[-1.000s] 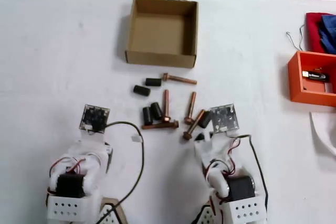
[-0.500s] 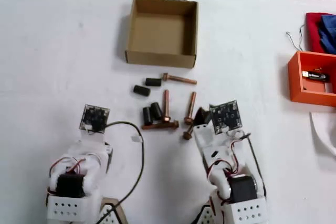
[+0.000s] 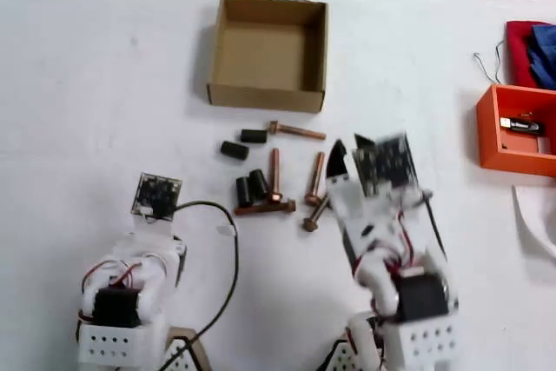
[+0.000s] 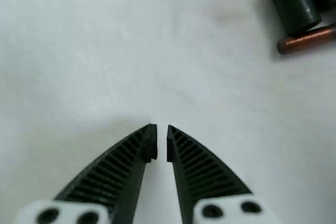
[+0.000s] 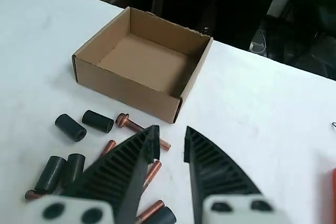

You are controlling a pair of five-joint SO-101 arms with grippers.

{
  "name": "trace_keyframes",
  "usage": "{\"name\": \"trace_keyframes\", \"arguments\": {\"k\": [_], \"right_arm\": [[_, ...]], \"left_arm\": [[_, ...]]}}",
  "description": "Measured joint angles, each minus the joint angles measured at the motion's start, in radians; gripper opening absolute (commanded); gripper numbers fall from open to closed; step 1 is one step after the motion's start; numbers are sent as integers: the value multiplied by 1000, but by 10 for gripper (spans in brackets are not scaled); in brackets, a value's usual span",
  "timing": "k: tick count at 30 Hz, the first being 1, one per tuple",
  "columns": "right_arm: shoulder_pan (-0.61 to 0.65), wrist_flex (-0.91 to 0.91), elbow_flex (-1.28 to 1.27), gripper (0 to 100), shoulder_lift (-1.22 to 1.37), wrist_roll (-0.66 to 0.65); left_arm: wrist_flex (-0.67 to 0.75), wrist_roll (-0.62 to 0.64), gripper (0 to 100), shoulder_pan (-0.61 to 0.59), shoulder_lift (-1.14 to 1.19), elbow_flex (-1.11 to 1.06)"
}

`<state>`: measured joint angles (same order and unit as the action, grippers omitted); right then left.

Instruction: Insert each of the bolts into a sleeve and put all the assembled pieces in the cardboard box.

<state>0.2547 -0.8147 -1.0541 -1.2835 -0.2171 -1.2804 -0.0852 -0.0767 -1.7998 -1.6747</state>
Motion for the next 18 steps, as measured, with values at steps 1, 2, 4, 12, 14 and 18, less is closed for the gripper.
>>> {"name": "trace_keyframes", "arguments": {"k": [1, 2, 4, 12, 14, 18], "right_arm": [[-9, -31, 64, 80, 84, 21], [-20, -68, 127, 80, 169, 51], [-57, -144, 245, 80, 348, 92], [-132, -370, 496, 81, 997, 126], [-132, -388, 511, 81, 1123, 126], [-141, -381, 532, 81, 1313, 126]], "left_arm": [[0, 0, 65, 0, 0, 0], [0, 0, 65, 0, 0, 0], [0, 0, 65, 0, 0, 0], [0, 0, 65, 0, 0, 0], [0, 0, 65, 0, 0, 0], [0, 0, 65, 0, 0, 0]]}}
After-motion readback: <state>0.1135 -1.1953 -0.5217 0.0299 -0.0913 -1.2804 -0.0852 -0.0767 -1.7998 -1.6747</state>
